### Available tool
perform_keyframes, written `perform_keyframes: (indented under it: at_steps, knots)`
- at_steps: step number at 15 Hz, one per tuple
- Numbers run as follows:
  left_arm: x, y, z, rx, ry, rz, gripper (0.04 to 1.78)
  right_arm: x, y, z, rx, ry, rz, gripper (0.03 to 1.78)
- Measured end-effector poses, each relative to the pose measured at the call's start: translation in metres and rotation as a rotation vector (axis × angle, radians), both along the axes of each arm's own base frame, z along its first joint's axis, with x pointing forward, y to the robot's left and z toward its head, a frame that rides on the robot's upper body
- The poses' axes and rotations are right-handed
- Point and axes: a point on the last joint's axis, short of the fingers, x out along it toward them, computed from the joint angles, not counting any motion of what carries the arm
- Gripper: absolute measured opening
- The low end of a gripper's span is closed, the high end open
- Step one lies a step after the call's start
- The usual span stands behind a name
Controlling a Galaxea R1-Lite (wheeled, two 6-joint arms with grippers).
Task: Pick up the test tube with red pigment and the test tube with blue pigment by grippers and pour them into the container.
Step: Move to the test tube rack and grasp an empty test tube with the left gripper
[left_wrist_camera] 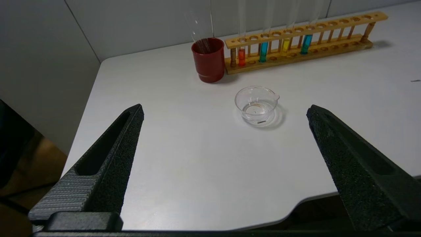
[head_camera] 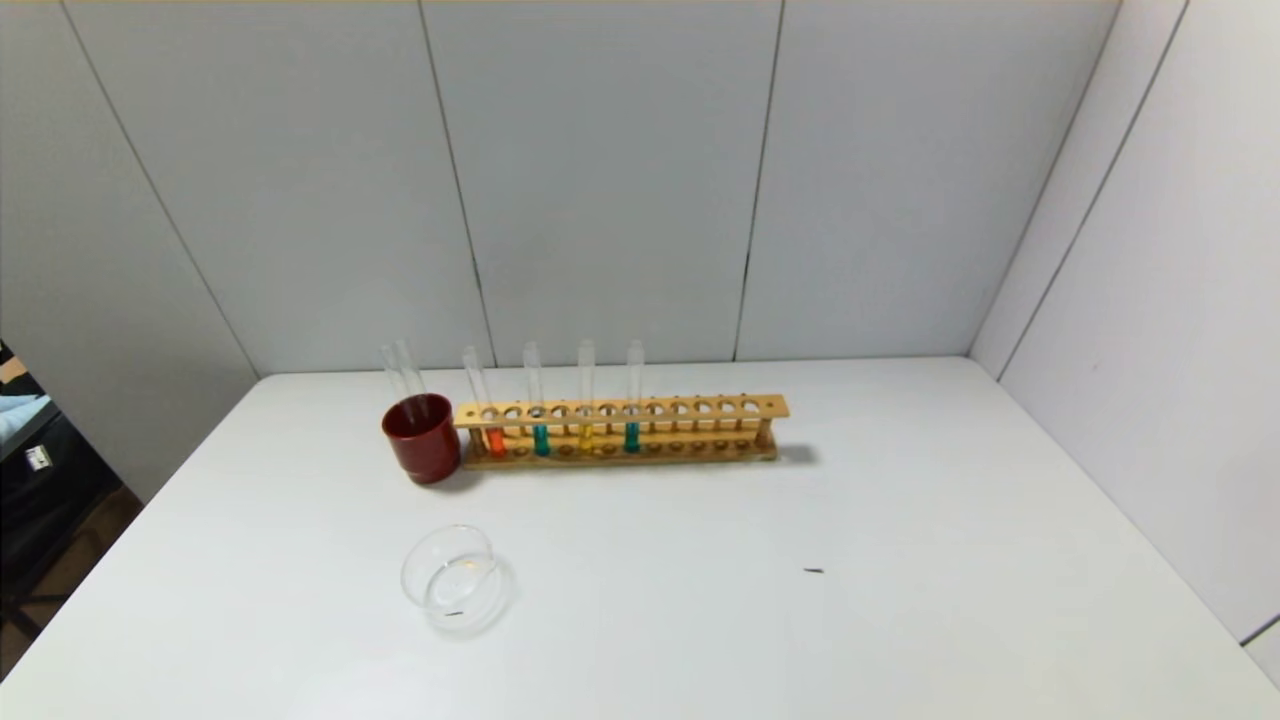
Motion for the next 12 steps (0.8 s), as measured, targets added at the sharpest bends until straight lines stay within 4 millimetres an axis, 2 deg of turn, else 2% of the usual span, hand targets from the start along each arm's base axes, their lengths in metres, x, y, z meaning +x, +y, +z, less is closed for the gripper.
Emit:
perform_keyframes:
  at_steps: [2,3,6,9,12]
  knots:
    - [0.014,0.0,0.031,0.02,0.074,-0.013,1.75,0.0,0.0,0.0,0.0,0.0,0.0,1.75]
    - [0.027,0.0,0.047,0.026,0.117,-0.018,1.75,0.0,0.0,0.0,0.0,0.0,0.0,1.75]
    - [0.082,0.0,0.081,0.028,0.216,-0.027,1.75,0.0,0.0,0.0,0.0,0.0,0.0,1.75]
    - [0.148,-0.003,0.094,0.023,0.264,-0.05,1.75,0.0,0.0,0.0,0.0,0.0,0.0,1.75]
    - [0.211,-0.018,0.086,-0.002,0.306,-0.117,1.75,0.0,0.0,0.0,0.0,0.0,0.0,1.75]
